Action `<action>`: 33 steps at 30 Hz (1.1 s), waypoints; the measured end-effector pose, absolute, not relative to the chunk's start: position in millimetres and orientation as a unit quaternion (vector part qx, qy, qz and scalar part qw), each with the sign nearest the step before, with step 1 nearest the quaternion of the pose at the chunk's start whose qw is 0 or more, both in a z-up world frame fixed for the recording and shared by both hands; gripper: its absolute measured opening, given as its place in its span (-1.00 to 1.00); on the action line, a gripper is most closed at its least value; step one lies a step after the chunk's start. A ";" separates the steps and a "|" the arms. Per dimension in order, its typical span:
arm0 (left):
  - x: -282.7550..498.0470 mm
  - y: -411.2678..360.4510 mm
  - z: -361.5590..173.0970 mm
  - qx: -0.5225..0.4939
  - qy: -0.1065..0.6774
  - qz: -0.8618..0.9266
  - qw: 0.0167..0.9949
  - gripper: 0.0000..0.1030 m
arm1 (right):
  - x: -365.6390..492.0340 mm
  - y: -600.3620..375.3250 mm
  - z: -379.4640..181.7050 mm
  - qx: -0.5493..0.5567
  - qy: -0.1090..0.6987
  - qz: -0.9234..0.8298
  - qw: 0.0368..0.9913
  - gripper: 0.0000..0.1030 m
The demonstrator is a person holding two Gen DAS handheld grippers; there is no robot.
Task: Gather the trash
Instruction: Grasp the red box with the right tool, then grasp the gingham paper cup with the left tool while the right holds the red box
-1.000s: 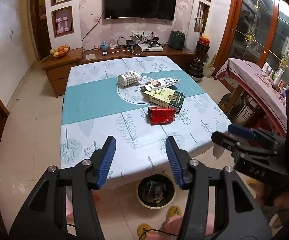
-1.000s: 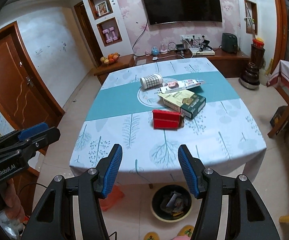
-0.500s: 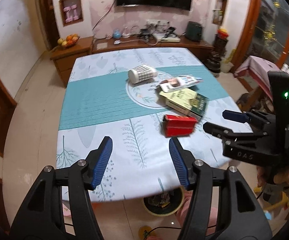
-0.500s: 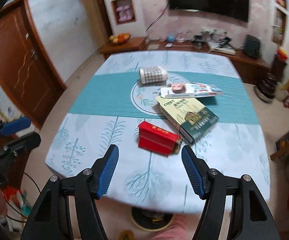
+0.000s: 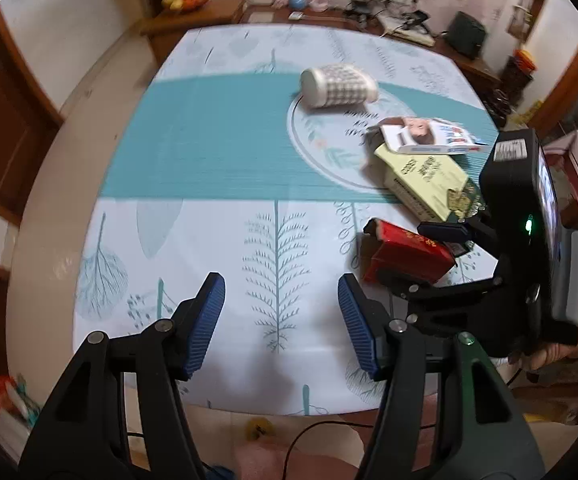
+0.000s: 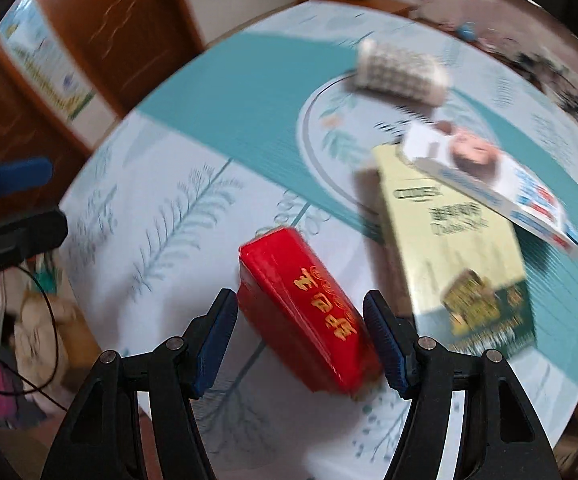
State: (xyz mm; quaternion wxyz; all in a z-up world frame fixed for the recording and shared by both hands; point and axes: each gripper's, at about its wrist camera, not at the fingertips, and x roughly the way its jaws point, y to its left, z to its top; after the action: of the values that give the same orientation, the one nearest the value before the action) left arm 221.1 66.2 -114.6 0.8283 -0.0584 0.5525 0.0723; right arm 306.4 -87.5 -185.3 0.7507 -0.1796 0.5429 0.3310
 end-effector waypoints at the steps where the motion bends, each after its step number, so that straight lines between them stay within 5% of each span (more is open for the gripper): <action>1: 220.8 67.3 -116.6 -0.060 0.555 0.077 0.826 0.08 | 305.5 -84.6 -189.1 -0.190 0.543 0.339 0.744 0.29; 7: 231.6 69.6 -111.8 -0.072 0.556 0.109 0.821 0.08 | 302.5 -77.4 -202.4 -0.228 0.538 0.383 0.715 -0.12; 12: 250.6 65.2 -101.7 -0.080 0.556 0.113 0.820 0.08 | 307.7 -84.2 -198.9 -0.201 0.546 0.415 0.699 -0.24; 33: 408.9 9.0 -75.5 0.092 0.560 0.030 0.823 0.31 | 486.7 -225.2 -98.8 0.071 0.491 0.308 0.812 -0.27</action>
State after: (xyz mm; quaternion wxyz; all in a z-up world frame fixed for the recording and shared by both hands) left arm 408.9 9.0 -75.5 0.8231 0.0922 0.5595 0.0303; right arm 486.7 -225.2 -98.8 0.8120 0.0707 0.4910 0.3075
